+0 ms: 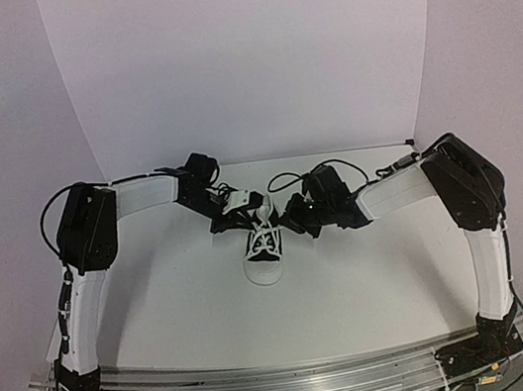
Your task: Tie the shoes
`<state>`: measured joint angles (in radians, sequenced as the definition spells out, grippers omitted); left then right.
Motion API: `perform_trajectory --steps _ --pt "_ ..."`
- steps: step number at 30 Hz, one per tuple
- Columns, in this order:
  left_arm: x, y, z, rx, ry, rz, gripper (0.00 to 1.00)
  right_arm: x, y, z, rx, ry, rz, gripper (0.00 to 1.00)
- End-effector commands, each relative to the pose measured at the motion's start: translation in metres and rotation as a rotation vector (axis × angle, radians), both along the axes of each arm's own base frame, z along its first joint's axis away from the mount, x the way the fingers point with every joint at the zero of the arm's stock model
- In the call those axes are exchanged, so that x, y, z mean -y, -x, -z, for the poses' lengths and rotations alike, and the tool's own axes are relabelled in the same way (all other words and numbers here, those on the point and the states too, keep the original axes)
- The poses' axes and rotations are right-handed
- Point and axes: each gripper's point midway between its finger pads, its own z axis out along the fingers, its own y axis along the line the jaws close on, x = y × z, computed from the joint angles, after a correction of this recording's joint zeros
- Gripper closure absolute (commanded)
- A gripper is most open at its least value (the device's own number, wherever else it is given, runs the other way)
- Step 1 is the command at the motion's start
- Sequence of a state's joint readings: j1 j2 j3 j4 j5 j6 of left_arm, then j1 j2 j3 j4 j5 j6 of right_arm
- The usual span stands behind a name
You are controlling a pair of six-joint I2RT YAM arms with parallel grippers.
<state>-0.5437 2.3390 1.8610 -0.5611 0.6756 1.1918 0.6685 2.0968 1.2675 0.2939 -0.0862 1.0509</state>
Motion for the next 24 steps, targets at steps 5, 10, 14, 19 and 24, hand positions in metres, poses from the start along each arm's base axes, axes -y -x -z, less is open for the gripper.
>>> perform_trajectory --steps 5,10,14,19,24 --pt "-0.002 0.013 0.003 -0.034 -0.055 0.009 1.00 0.006 -0.005 -0.021 0.068 0.010 0.026 1.00" --pt "-0.023 0.017 0.010 -0.034 -0.100 -0.060 1.00 0.017 -0.004 -0.018 0.077 0.039 0.041 1.00" --pt "-0.031 0.020 0.015 -0.034 -0.119 -0.101 1.00 0.022 -0.003 -0.010 0.065 0.053 0.039 1.00" --pt "-0.037 0.014 0.032 -0.040 -0.164 -0.153 1.00 0.019 0.000 0.000 0.045 0.068 0.008 1.00" --pt "-0.049 0.006 0.053 -0.064 -0.208 -0.219 1.00 0.028 0.011 0.021 0.004 0.102 0.008 1.00"
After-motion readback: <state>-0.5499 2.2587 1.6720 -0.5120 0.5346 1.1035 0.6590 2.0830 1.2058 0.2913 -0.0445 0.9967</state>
